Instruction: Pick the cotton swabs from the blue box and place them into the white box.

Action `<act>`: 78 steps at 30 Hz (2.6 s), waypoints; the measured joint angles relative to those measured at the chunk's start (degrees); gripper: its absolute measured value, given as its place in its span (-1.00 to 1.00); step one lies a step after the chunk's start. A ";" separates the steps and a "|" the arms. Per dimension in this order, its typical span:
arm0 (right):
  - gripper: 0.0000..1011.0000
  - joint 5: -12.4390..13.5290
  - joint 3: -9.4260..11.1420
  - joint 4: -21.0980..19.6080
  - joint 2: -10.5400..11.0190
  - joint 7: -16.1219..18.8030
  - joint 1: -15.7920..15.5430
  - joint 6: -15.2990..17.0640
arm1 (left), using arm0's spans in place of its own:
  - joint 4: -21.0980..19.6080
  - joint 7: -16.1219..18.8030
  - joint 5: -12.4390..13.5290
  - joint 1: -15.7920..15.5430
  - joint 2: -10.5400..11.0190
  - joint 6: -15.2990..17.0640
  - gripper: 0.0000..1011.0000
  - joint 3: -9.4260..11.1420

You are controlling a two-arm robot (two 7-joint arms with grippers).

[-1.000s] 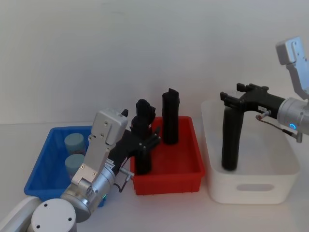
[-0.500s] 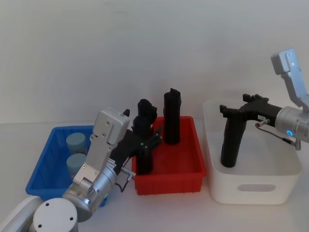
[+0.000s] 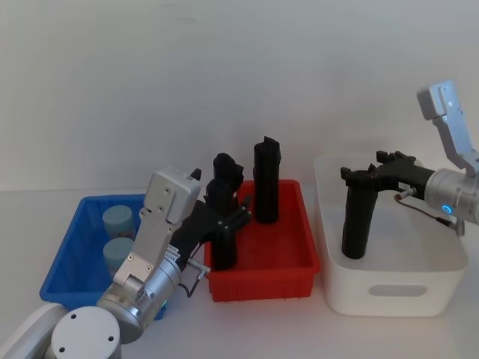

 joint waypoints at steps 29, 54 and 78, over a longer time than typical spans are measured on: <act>0.98 -0.10 -0.11 0.55 -0.14 -0.19 0.14 0.15 | 5.16 -3.87 -1.06 -4.49 -1.47 1.25 0.99 -2.37; 0.98 -0.09 -0.11 0.61 -0.14 -0.18 0.14 0.14 | 13.96 -8.82 -3.54 -8.69 -0.13 3.16 0.99 -7.28; 0.98 -0.09 -0.11 0.61 -0.14 -0.18 0.14 0.14 | 8.94 -12.81 -10.16 -0.77 7.95 10.45 0.99 -12.50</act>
